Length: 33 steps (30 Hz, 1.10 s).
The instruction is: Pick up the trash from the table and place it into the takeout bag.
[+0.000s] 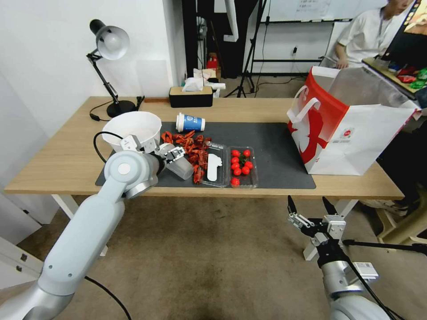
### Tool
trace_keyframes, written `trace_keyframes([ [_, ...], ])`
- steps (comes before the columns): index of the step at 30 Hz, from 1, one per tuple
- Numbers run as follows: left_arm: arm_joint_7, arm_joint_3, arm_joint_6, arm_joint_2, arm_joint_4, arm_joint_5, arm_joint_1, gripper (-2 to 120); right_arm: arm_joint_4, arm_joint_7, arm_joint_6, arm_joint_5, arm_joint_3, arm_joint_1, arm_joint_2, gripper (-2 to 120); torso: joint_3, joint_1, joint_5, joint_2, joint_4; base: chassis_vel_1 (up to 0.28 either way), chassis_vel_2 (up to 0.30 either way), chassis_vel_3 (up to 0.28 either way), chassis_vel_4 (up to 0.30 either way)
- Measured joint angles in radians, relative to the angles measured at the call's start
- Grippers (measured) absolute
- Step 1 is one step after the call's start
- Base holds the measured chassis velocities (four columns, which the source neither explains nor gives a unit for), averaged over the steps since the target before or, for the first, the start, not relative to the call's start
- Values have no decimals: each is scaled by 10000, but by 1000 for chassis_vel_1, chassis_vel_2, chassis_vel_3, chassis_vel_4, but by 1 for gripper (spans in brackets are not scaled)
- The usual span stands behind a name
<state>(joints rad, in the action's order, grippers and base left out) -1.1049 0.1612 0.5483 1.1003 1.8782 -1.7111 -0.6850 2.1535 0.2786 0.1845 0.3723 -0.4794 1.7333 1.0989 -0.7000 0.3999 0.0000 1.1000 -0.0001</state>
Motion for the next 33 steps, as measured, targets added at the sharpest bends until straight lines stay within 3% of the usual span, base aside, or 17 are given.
trace_keyframes([
  [4,-35,-123,-2,85,-198,8,108,87,24,46,-3,6,-129,13,-75,100,0,0,0,1,1,0,0,0,0],
  [7,-120,-220,-25,153,-407,30,227,71,-4,55,-4,36,-179,20,-102,100,0,0,2,0,0,0,0,0,0],
  [14,-189,-267,-112,158,-514,109,279,47,-46,58,-4,50,-156,26,-104,100,1,0,1,1,-1,0,0,0,0],
  [20,-194,-230,-164,81,-471,240,245,37,-51,57,-4,53,-140,29,-127,100,1,0,1,1,-1,0,0,0,0],
  [22,-200,-112,-170,-100,-164,380,146,28,-47,60,-4,56,-129,29,-152,100,-1,0,-5,-1,3,0,0,0,0],
  [26,-132,-22,-170,-266,183,381,90,22,-42,65,-4,57,-115,27,-151,100,0,0,-1,-1,2,0,0,0,0],
  [33,672,114,-356,-628,1248,74,480,10,34,77,-18,56,-92,37,-121,100,0,0,0,-2,2,0,0,0,0],
])
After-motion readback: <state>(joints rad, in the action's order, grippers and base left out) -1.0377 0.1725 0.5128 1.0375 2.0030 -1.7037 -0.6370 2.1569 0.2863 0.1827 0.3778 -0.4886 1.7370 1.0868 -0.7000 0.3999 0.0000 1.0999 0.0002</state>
